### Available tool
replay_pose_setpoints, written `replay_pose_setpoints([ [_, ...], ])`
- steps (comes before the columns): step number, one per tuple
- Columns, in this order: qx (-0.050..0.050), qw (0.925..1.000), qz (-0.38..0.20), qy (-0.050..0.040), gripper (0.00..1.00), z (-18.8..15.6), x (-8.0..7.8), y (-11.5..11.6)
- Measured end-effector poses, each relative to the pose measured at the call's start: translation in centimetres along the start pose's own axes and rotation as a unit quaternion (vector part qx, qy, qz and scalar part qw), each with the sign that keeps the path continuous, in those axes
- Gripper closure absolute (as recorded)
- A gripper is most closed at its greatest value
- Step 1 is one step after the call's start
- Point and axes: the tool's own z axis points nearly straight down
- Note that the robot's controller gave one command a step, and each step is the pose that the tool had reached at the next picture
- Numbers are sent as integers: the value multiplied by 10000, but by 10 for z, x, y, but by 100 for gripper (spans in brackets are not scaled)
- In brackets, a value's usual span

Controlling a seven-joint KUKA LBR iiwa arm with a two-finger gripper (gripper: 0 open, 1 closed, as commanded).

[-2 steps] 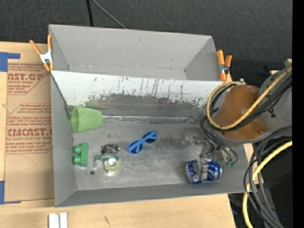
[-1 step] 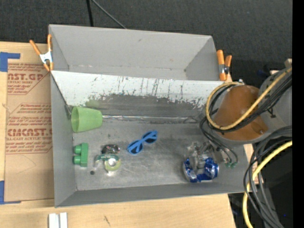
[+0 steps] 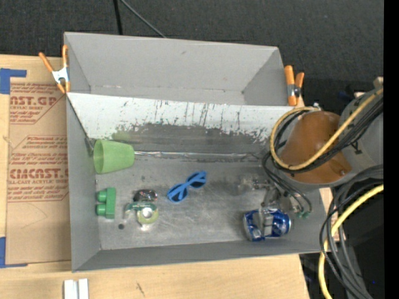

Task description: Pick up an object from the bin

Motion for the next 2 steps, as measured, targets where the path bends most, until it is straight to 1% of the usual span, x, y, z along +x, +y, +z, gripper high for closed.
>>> replay_pose_setpoints([
  [1, -26, 10000, -7, 80, 100, 0, 3, 2],
  [2, -1, 10000, -3, 4, 0, 0, 0, 0],
])
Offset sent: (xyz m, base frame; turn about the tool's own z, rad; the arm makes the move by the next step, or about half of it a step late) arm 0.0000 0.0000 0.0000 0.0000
